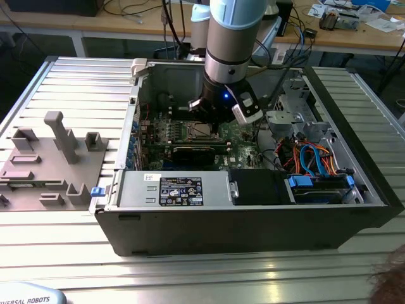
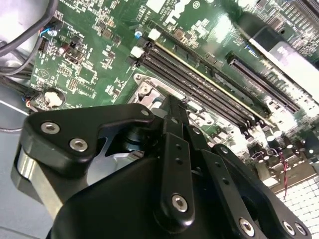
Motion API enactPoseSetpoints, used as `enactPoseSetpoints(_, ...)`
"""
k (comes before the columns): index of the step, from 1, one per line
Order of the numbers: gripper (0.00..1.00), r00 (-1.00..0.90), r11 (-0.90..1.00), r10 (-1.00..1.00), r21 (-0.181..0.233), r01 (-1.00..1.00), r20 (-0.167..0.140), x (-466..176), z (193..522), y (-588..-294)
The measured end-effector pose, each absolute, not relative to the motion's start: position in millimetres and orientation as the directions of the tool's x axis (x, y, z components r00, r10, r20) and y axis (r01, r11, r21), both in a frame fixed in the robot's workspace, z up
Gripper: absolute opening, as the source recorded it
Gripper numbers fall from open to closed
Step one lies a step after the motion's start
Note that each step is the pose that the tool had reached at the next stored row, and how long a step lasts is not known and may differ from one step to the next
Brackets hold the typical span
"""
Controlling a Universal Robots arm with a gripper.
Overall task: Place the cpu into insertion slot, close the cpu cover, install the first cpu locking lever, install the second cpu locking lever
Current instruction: 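Install the second cpu locking lever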
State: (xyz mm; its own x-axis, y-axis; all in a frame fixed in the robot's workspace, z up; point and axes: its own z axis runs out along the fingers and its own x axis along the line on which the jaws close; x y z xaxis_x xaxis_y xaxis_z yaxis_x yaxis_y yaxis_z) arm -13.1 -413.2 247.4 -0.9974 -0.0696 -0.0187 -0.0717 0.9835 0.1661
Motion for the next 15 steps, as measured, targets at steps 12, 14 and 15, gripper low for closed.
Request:
enactPoseSetpoints(12,0.11,-0.997,0.983,-0.070,0.168,-0.072,-0.019,-14.6,246.1,-418.8)
enactPoseSetpoints(14,0.11,-0.997,0.983,-0.070,0.168,-0.072,-0.019,-14.6,245.1,-418.8)
enactPoseSetpoints(15,0.11,-0.997,0.983,-0.070,0.168,-0.072,-0.019,-14.6,244.9,-418.8)
